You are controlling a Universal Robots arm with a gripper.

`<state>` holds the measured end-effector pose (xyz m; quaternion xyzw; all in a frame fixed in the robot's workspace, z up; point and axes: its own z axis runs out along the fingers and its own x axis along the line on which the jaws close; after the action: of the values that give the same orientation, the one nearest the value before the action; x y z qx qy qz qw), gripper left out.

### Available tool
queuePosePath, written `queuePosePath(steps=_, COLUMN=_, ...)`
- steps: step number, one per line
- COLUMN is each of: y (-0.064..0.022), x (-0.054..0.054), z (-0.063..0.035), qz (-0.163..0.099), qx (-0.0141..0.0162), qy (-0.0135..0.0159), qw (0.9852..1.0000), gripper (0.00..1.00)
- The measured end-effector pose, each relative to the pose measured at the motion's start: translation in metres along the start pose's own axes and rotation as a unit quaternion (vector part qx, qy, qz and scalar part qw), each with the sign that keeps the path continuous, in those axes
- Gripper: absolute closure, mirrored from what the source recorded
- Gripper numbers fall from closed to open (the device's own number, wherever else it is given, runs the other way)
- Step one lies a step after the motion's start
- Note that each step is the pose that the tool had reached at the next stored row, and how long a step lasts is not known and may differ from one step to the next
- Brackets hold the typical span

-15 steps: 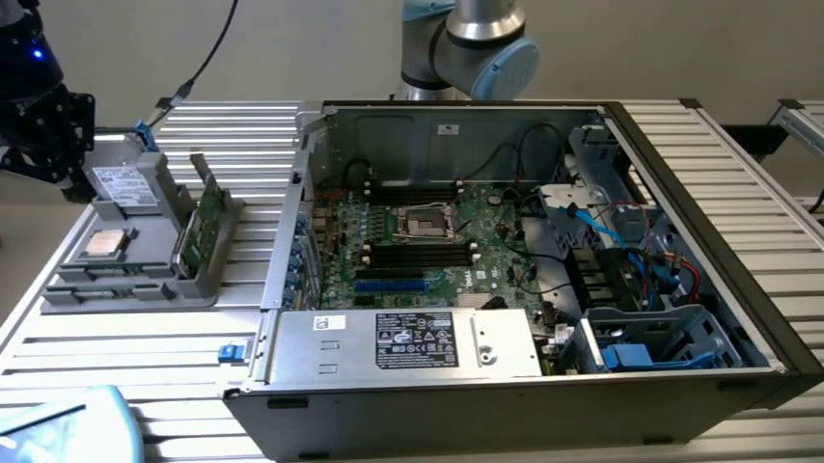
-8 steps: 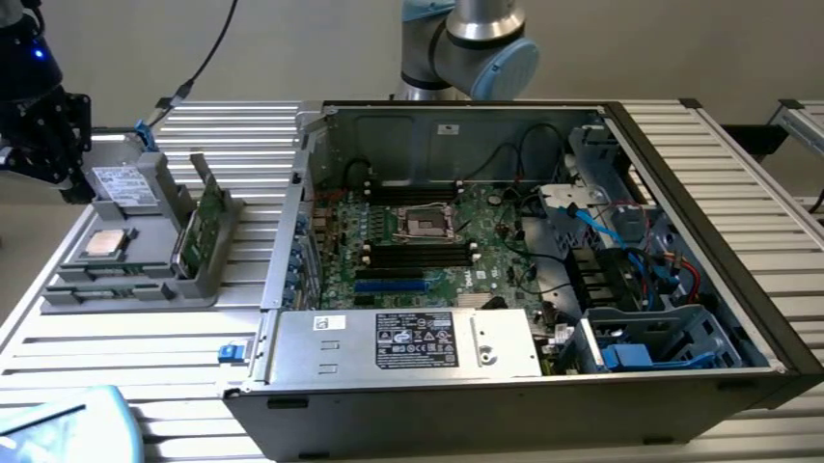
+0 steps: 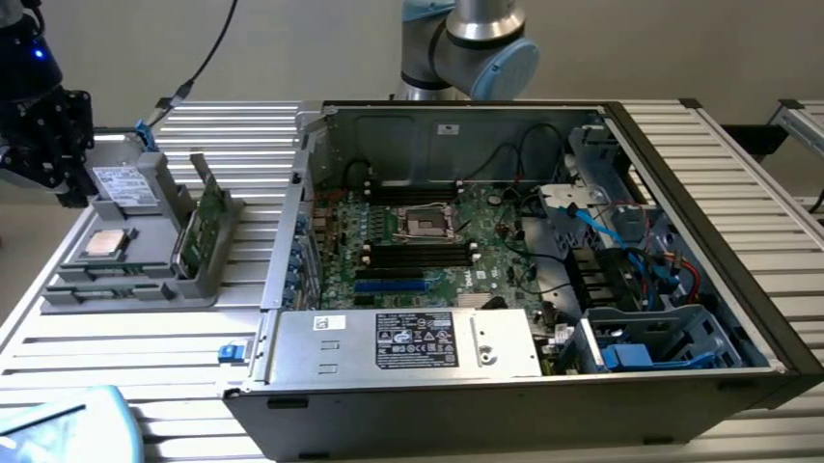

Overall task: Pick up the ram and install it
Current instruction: 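Pick up the ram and move it above insertion slot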

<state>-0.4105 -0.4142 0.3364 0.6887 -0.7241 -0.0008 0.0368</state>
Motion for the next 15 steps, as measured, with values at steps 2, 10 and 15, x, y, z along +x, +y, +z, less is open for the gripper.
queuePosePath(steps=2, y=0.0000, x=0.000, z=0.0000, qz=0.000, qx=0.0000, qy=0.0000, qw=1.0000, gripper=0.69)
queuePosePath(steps=10, y=0.0019, x=0.001, z=0.0113, qz=-0.010, qx=0.0006, qy=0.0005, qw=1.0000, gripper=0.69)
queuePosePath(steps=15, y=0.0028, x=0.005, z=0.0207, qz=-0.021, qx=0.0008, qy=-0.0004, qw=0.9998, gripper=0.69)
